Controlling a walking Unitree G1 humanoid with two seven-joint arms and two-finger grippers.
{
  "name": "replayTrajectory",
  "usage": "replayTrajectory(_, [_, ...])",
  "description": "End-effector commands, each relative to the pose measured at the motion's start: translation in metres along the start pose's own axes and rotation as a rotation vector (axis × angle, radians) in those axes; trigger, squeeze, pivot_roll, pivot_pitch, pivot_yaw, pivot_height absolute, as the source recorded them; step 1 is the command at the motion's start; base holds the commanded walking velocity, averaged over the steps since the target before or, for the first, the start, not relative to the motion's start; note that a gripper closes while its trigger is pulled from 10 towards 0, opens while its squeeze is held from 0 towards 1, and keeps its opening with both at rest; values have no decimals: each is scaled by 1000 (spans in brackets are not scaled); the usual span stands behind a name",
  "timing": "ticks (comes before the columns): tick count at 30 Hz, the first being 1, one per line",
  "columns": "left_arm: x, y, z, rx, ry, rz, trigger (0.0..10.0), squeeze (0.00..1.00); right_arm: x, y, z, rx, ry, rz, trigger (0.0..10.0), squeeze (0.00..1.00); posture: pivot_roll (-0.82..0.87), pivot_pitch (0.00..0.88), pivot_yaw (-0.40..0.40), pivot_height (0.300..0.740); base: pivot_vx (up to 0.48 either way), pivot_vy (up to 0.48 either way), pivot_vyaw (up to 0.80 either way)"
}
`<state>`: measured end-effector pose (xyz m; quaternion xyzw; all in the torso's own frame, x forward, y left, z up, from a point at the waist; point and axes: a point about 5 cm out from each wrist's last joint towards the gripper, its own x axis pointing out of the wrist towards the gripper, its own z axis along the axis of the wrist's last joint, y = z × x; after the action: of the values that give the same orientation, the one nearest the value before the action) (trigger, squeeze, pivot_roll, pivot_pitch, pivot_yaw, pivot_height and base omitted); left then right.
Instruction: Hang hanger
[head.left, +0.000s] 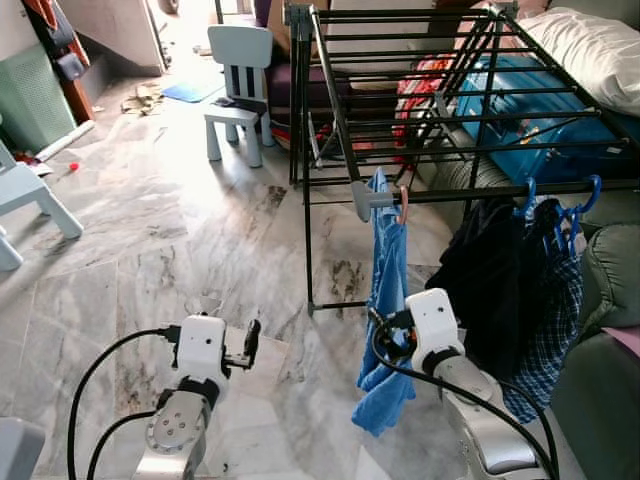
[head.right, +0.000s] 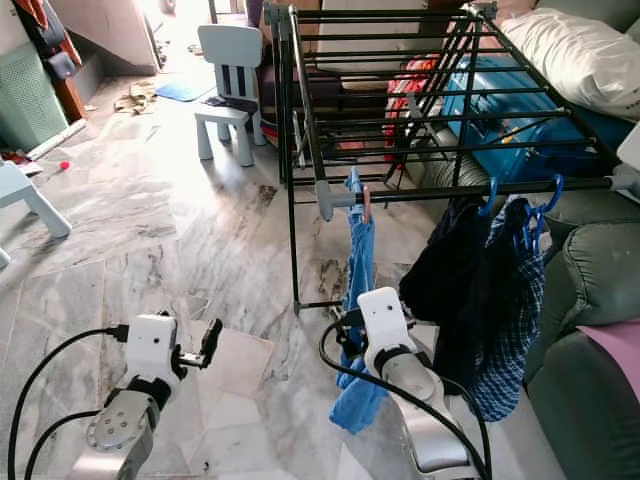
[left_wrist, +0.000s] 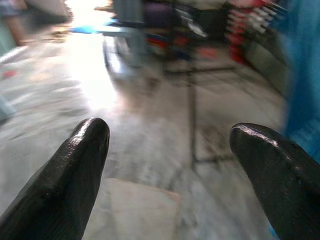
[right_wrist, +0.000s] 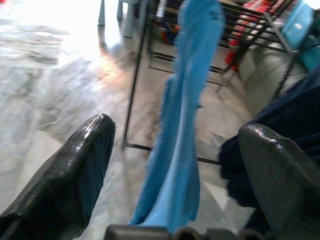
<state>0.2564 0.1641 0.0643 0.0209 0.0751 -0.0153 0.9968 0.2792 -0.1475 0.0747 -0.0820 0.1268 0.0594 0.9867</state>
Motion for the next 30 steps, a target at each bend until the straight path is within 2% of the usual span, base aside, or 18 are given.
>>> replayTrajectory(1, [-1,9,-7,2,29,39,10000,0,3,2,5,18,-12,-7,10000,0,75,13,-23,740,0,0,800])
replayTrajectory(5, [3,4,-3,64,17,-36,10000,0,5,6,11,-40,-47,16,10000,0,65,27,-23,740,0,0,800])
replayTrajectory(8, [6,2,-1,80,7,-63,10000,0,8,6,14,-72,-63,26,10000,0,61,37,-28,740,0,0,800])
replayTrajectory(10, [9,0,1,44,1,-65,10000,0,14,4,12,-108,-28,41,10000,0,57,38,-33,740,0,0,419])
replayTrajectory(14, [11,-14,0,13,1,-81,10000,0,25,-3,17,-89,-20,34,10000,0,57,50,-39,740,0,0,0])
replayTrajectory(17, [9,-18,0,9,2,-90,10000,0,28,-6,20,-88,-31,15,10000,0,58,51,-40,740,0,0,0])
replayTrajectory(19, [7,-24,-2,6,5,-108,10000,0,35,-11,33,-121,-73,-11,10000,0,63,58,-43,740,0,0,0])
replayTrajectory(20, [5,-29,-4,0,8,-129,10000,0,40,-18,43,-153,-105,-65,10000,0,67,67,-48,740,0,0,0])
replayTrajectory(24, [4,-31,-5,2,9,-135,10000,0,43,-29,50,-150,-118,-155,10000,0,67,67,-48,740,0,0,0])
replayTrajectory(27, [5,-30,-4,-11,6,-119,10000,0,41,-30,50,-160,-132,-154,10000,0,78,68,-45,740,0,0,0])
replayTrajectory(30, [7,-31,-3,-13,5,-129,10000,0,40,-33,41,-171,-95,-156,10000,0,75,73,-40,740,0,0,0])
